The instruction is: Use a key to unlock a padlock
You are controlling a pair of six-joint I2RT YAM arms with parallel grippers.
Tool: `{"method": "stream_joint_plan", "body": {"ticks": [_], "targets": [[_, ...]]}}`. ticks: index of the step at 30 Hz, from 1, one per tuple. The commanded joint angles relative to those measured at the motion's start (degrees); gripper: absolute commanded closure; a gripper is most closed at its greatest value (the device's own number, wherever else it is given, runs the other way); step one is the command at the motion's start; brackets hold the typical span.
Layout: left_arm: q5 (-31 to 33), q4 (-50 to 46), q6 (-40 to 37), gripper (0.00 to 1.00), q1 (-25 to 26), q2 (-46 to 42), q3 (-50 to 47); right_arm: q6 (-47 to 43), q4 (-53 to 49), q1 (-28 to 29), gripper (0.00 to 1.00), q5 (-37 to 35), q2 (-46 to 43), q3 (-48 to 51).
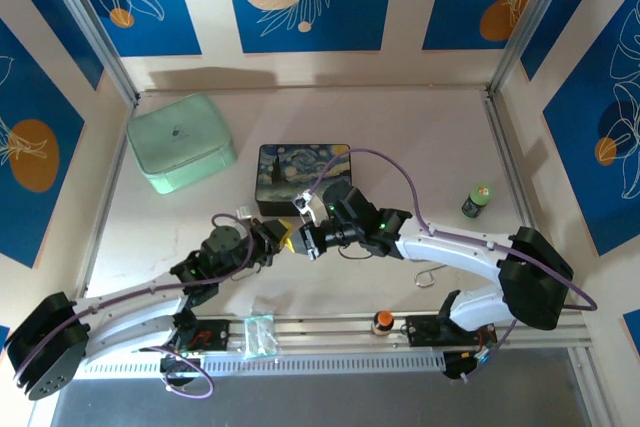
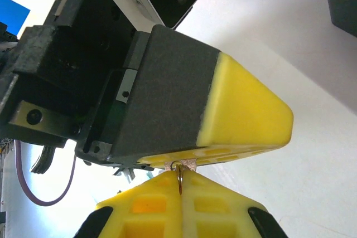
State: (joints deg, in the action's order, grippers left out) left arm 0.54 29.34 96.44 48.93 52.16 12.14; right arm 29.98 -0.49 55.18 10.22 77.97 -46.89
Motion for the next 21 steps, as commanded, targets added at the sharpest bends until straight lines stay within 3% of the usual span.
{"method": "stream_joint_plan", "body": {"ticks": [1, 12, 14, 18, 20, 21], "targets": [[1.5, -1.8, -1.5, 0.97, 0.1, -0.3, 1.3, -0.9, -2.1, -0.1, 1.0, -0.8, -1.7, 0.5], [1.9, -0.6, -4.8, 1.0, 0.1, 2.7, 2.5, -1.7, -4.2, -0.7, 1.0, -4.5, -4.1, 2.0], [1.7, -0.3, -7.7, 1.0, 0.1, 3.5, 3.7, 0.2, -2.9, -0.6, 0.87, -5.3, -4.6, 2.6], [4.2, 0.9, -17.8, 1.0, 0.3, 2.7, 5.9, 10.6, 7.5, -3.1, 0.46, -2.5, -7.2, 8.9], [6.9, 0.6, -21.9, 1.0, 0.3, 0.9, 6.6, 17.9, 16.4, -5.3, 0.32, 0.7, -8.8, 13.4], [7.7, 2.1, -23.9, 1.0, 0.3, 0.4, 6.6, 20.8, 21.0, -6.0, 0.3, 1.9, -9.3, 15.3]]}}
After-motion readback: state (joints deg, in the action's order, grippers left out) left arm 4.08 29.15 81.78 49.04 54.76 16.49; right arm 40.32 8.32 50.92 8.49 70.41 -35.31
